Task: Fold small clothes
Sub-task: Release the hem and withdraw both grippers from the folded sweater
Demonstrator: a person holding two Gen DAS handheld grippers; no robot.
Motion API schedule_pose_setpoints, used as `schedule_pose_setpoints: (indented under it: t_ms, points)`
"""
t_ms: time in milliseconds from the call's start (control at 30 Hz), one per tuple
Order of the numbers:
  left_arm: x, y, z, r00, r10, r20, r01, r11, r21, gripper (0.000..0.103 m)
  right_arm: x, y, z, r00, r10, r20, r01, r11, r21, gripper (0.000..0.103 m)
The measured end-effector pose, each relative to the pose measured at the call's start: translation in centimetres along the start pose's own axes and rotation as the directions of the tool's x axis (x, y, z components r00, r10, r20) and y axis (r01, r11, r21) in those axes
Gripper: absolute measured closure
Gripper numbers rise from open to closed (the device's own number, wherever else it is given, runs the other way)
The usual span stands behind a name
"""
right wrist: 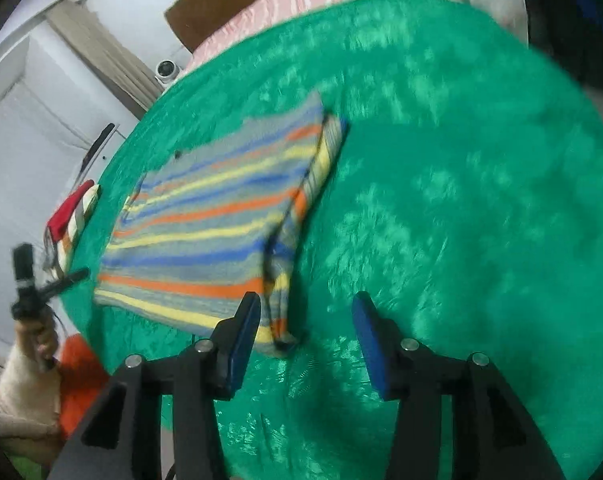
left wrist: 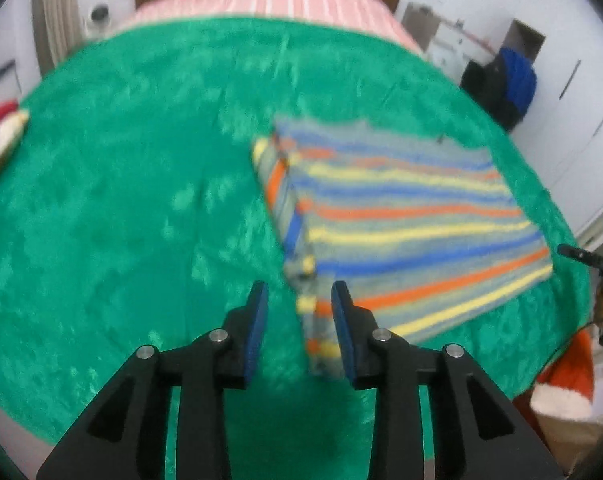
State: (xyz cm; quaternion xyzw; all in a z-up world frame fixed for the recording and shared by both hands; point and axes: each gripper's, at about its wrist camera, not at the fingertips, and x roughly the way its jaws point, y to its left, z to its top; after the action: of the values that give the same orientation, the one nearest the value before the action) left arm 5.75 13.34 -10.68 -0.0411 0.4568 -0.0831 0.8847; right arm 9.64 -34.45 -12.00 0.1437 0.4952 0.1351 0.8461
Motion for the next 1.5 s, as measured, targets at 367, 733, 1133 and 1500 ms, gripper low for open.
schedule_pose_setpoints:
  t_ms: [367, 733, 1133, 1500]
  points:
    - [3.8, -2.6, -4.1, 0.993, 0.104, -0.053, -0.099, 0.992, 0.08, 0.05, 4.6, 4.9, -4.3, 0.998, -0.065, -0.007, 0.062, 0.969, -0.239, 0.069]
    - [-0.3, -5.4, -6.9, 0.982, 0.185, 0.043, -0.188, 0.978, 0.091, 0.032, -0.7, 7.3, -6.8, 0.912, -0.384, 0.143, 0.406, 0.894, -0.189, 0.042]
    - [-0.6, -8.9, -7.4, 0.979, 0.188, 0.083, -0.201, 0.956, 0.211, 0.028, -2.5, 7.4, -6.9, 0.849, -0.494, 0.188, 0.523, 0.835, -0.171, 0.042]
    - [0.3, -12.8, -7.6, 0.985, 0.153, 0.079, -0.171, 0.931, 0.322, 0.027, -3.0, 7.4, -6.9, 0.863, -0.463, 0.2, 0.495, 0.855, -0.157, 0.042]
